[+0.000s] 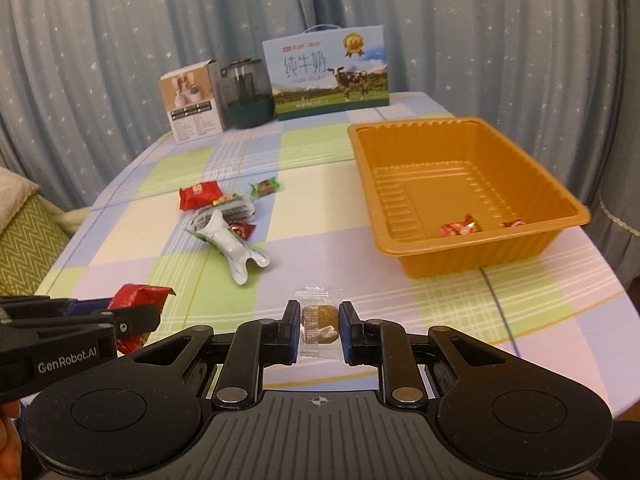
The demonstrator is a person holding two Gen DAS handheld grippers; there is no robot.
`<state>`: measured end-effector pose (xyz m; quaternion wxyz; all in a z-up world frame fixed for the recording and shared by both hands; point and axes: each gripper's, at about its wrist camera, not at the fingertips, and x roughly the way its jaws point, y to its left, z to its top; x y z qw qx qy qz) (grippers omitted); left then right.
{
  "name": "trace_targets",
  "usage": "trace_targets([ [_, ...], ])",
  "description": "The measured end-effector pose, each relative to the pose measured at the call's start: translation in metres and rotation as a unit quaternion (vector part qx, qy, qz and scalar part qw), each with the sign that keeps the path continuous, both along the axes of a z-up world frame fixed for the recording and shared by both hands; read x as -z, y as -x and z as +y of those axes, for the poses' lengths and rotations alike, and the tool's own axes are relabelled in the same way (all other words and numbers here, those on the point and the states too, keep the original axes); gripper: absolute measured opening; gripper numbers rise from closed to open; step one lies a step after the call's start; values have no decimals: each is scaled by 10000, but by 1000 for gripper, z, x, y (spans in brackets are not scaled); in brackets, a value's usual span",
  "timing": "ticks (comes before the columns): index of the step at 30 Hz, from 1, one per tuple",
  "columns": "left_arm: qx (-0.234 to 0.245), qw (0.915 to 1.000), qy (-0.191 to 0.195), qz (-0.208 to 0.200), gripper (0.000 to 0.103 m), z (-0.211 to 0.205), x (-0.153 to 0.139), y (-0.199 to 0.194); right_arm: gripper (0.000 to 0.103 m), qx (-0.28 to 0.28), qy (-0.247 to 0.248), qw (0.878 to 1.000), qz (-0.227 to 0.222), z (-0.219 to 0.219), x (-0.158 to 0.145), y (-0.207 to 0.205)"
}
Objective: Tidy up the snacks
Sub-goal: 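Carry both items over the orange tray and open both tools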
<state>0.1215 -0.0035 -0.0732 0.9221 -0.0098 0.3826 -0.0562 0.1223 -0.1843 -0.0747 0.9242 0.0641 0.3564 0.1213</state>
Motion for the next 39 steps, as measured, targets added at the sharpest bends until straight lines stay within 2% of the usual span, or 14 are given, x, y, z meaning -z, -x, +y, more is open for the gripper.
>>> trace_targets([
  [10, 232, 9996, 74, -135, 23, -31, -20, -5, 21, 285, -142, 9994, -121, -36, -24, 0],
  [20, 626, 9971, 327, -276, 23, -75, -35, -31, 21, 627, -31, 9976, -303, -83, -42, -14],
  [29, 961, 9940, 392, -360, 23, -116, -40, -72, 21, 793, 81, 9959, -430, -130, -53, -54],
  [39, 1171, 9920, 363, -294, 23, -149, -24, -123, 21, 760, 48, 9967, -294, -151, -40, -102],
])
